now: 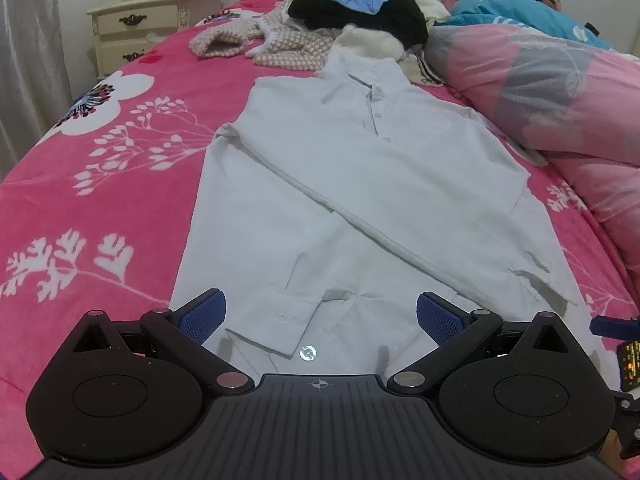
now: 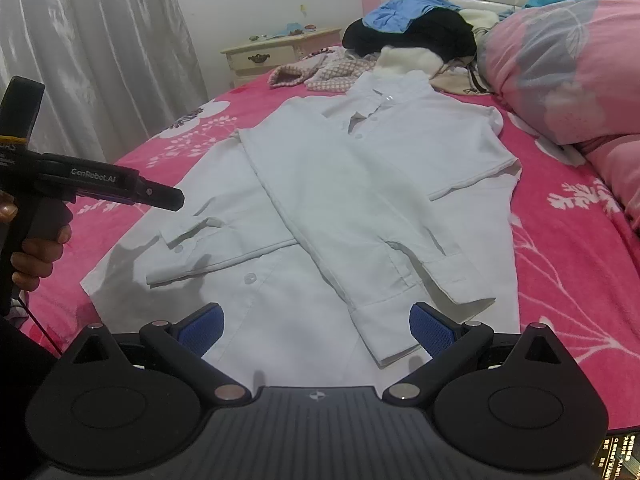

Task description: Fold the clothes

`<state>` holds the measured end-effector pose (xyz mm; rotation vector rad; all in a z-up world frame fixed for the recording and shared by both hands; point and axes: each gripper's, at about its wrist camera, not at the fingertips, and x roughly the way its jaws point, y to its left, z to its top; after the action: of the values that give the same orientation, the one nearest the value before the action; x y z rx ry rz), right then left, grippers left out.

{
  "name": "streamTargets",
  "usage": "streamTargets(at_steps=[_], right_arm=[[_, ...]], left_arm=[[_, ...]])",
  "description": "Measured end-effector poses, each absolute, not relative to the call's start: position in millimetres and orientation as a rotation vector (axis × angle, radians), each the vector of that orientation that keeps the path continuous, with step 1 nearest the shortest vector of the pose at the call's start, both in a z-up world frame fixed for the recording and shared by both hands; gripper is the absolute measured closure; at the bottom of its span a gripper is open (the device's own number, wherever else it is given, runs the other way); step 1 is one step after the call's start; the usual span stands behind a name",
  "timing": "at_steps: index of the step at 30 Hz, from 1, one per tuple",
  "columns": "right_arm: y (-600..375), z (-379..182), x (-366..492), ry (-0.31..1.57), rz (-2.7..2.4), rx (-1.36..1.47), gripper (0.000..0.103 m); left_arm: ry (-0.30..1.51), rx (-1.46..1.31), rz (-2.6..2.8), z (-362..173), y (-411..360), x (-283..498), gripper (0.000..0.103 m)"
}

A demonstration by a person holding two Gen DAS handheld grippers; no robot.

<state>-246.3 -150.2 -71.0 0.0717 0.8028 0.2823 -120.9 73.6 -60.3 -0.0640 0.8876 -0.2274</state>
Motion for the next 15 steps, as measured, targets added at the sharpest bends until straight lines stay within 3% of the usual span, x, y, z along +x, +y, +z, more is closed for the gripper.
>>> streamTargets(at_steps=[15], right_arm=[[-153.1,-70.0,-248.5,0.795,0.276,0.075,0.002]], left_arm=[[0.885,-0.060,-0.227,-59.0,73.8,-121.0,0.000]])
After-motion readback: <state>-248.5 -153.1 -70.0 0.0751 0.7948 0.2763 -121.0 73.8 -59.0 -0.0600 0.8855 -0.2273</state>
